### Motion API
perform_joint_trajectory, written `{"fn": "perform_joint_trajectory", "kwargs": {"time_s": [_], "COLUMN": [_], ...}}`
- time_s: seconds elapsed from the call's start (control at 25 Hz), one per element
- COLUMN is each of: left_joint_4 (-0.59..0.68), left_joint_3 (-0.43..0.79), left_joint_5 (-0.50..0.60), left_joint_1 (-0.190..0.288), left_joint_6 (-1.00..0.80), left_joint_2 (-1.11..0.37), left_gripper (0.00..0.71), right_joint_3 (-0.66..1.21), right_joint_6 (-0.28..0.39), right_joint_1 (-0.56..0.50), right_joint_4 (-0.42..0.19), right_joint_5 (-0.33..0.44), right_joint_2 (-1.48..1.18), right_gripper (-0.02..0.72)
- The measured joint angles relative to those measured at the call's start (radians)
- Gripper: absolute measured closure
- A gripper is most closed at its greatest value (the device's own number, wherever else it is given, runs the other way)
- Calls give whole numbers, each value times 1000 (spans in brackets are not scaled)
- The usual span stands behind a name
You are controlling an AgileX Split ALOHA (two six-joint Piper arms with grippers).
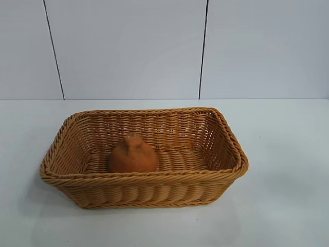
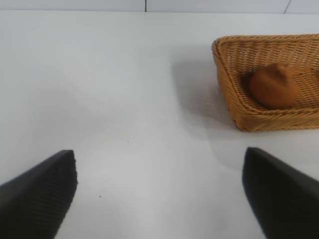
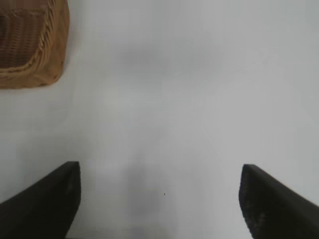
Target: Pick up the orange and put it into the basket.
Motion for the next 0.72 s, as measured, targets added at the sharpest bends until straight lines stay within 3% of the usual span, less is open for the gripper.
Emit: {"fn": "perform_joint_trajectory", "kwargs": {"time_s": [0.28, 0.72], "left_joint_4": [0, 0], "left_joint_3": [0, 0], "left_joint_5": [-2, -2], "left_joint_1": [0, 0], "left_joint_6": [0, 0], "left_joint_2": [0, 0], "left_gripper": [67, 67], "right_joint_3": [0, -1], "right_joint_6": [0, 0], "right_joint_1": [-90, -91], "right_joint_4": [2, 11], "right_joint_5": [0, 1], "right_joint_2": [-113, -305], "right_gripper": [106, 106]}}
